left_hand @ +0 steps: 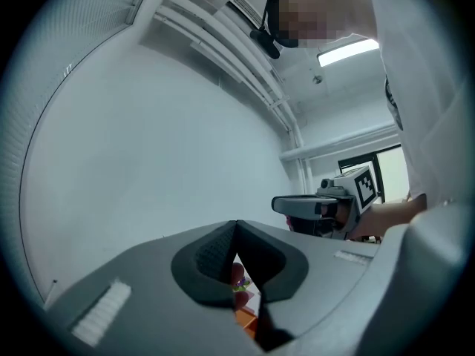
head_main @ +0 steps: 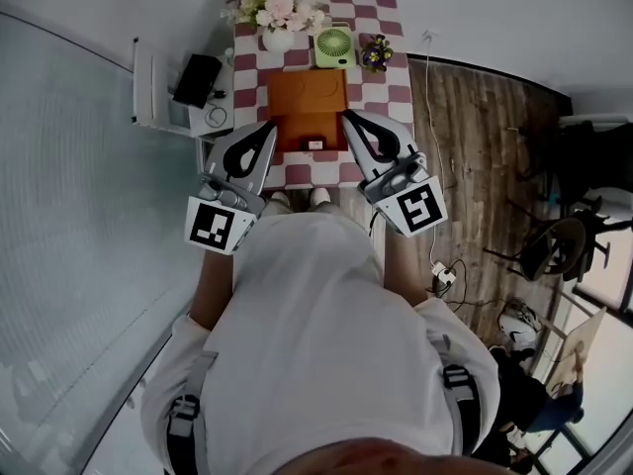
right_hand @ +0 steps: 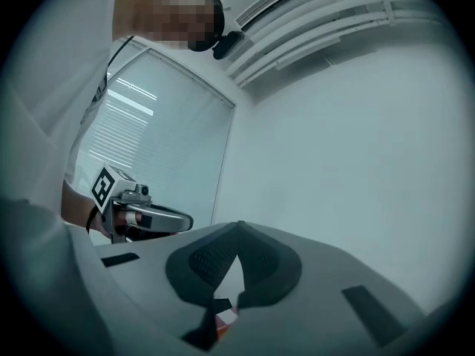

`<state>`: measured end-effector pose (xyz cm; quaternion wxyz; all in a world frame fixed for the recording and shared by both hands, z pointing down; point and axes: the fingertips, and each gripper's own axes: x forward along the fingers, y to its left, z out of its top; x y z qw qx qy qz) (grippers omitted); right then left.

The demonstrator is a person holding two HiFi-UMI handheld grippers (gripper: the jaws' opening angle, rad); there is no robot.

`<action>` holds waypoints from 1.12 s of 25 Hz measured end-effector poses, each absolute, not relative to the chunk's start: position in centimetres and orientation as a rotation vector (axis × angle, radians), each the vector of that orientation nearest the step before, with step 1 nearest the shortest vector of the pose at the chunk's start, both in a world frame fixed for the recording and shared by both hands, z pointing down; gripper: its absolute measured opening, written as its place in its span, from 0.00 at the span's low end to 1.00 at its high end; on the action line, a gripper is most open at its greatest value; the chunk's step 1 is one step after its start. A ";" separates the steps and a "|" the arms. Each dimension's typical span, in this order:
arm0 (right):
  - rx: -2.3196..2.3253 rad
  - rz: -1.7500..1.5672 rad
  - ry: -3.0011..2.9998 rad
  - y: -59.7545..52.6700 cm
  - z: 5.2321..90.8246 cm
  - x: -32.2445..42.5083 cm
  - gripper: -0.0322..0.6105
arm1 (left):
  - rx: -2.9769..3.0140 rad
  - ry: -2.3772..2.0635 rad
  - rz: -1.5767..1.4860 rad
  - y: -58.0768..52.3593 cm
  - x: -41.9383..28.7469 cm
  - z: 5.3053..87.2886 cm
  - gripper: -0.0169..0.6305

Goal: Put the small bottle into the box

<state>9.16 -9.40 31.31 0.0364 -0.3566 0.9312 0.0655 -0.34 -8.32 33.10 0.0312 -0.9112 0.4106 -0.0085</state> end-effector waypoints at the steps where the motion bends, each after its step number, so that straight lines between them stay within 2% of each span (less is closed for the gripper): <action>1: -1.088 0.209 2.864 -9.5 31.1 8.6 0.05 | -2.814 1.258 -0.022 -8.3 -0.7 33.1 0.03; 16: -1.042 0.222 2.934 -10.8 31.4 3.9 0.05 | -2.842 1.262 -0.020 -9.2 -5.5 34.3 0.03; 28: -1.132 0.243 2.886 -10.8 31.1 5.0 0.05 | -2.876 1.149 -0.015 -9.8 -3.8 34.4 0.03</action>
